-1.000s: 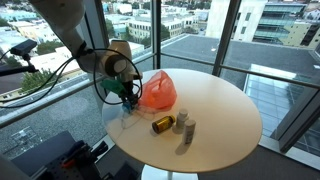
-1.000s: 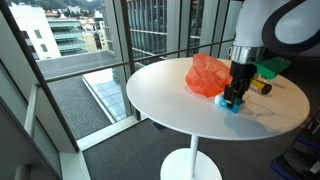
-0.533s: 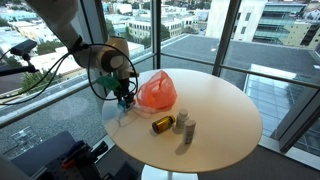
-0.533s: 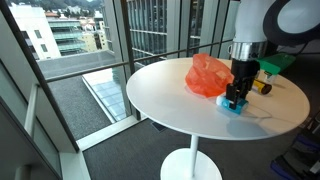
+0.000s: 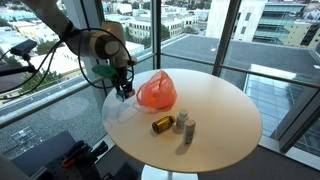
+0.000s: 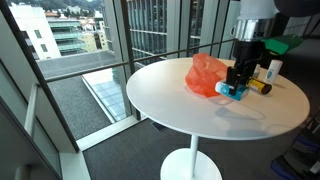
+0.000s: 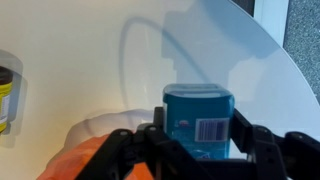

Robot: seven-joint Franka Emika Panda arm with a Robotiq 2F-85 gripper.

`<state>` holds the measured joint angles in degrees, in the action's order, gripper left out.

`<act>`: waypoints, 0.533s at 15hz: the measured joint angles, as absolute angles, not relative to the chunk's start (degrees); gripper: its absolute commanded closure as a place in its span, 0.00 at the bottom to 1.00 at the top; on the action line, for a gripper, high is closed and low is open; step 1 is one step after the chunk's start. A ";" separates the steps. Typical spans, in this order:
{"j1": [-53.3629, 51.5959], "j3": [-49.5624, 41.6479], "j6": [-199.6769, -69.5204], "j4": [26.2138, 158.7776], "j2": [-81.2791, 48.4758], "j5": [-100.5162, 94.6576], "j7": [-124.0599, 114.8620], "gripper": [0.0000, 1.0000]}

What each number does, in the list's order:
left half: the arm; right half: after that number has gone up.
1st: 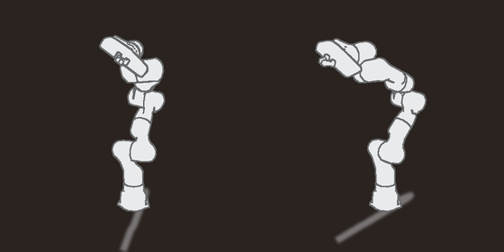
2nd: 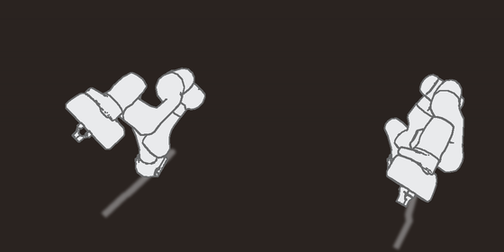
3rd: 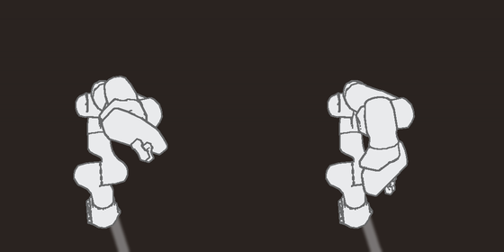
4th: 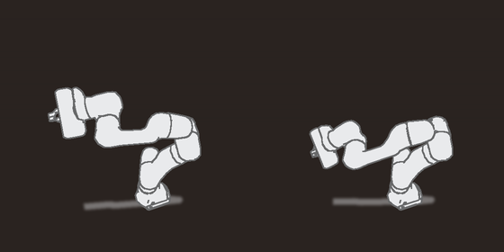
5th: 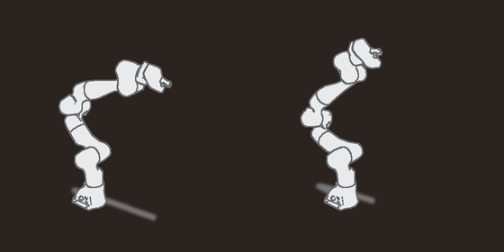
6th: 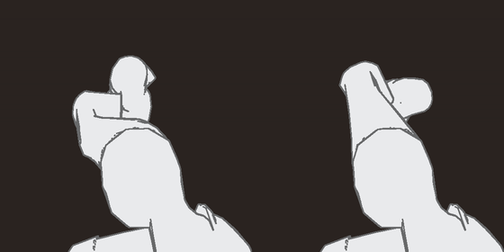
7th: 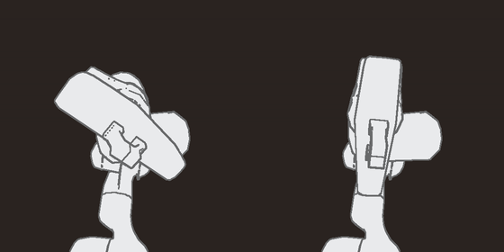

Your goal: Put the blue box in the plastic

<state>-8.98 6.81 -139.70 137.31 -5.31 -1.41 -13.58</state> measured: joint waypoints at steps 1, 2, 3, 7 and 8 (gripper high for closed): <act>-8.93 6.65 -139.60 137.12 -4.68 -1.41 -13.65 0.61; -8.80 6.47 -139.44 136.78 -4.16 -1.41 -13.73 0.61; -8.61 6.26 -139.28 136.30 -3.85 -1.41 -13.82 0.61; -7.39 5.17 -138.52 133.69 -3.74 -1.41 -14.20 0.61; -7.09 4.82 -138.27 132.97 -3.85 -1.43 -14.52 0.61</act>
<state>-7.09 4.82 -138.27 132.97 -3.85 -1.43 -14.52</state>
